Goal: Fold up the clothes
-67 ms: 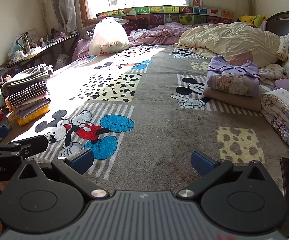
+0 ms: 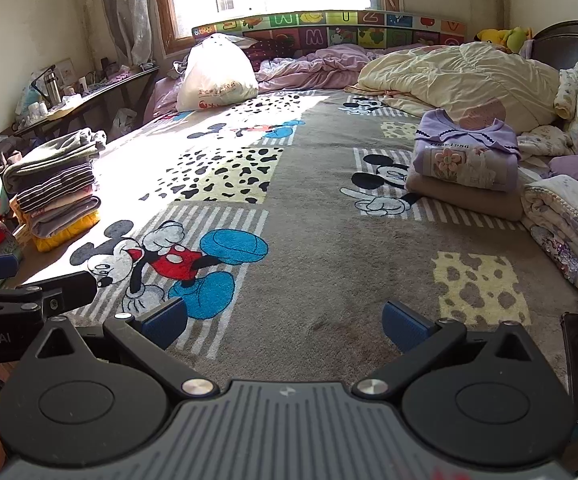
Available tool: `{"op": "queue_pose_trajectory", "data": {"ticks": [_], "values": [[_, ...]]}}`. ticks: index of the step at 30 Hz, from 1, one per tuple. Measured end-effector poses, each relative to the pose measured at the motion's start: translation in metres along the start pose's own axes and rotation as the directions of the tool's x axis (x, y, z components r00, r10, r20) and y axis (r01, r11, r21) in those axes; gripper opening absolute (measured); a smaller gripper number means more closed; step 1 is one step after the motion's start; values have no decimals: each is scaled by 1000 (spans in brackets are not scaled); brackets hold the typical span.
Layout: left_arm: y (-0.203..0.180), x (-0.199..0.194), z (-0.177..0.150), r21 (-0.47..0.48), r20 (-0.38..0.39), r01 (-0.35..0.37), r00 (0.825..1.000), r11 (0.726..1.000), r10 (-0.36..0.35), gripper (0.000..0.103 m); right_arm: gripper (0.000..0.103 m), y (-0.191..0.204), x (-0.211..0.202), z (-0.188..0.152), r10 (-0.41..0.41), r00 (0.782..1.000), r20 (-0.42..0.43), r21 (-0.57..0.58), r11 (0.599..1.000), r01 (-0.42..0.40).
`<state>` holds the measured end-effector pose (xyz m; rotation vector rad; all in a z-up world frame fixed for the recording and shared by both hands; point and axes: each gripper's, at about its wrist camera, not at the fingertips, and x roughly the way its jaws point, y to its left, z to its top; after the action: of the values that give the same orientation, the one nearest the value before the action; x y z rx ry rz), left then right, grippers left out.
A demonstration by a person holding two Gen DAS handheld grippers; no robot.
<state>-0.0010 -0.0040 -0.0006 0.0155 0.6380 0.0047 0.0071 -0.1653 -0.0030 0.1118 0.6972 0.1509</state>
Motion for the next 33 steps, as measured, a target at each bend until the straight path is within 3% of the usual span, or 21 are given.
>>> {"op": "queue_pose_trajectory", "data": {"ticks": [11, 33], "values": [[5, 3, -3, -33, -17, 45, 999, 998, -46, 103, 103, -1, -3, -2, -15, 1000, 2, -5, 1000, 15], [1, 8, -8, -34, -34, 60, 998, 998, -61, 103, 103, -4, -2, -8, -32, 999, -4, -2, 999, 32]]}}
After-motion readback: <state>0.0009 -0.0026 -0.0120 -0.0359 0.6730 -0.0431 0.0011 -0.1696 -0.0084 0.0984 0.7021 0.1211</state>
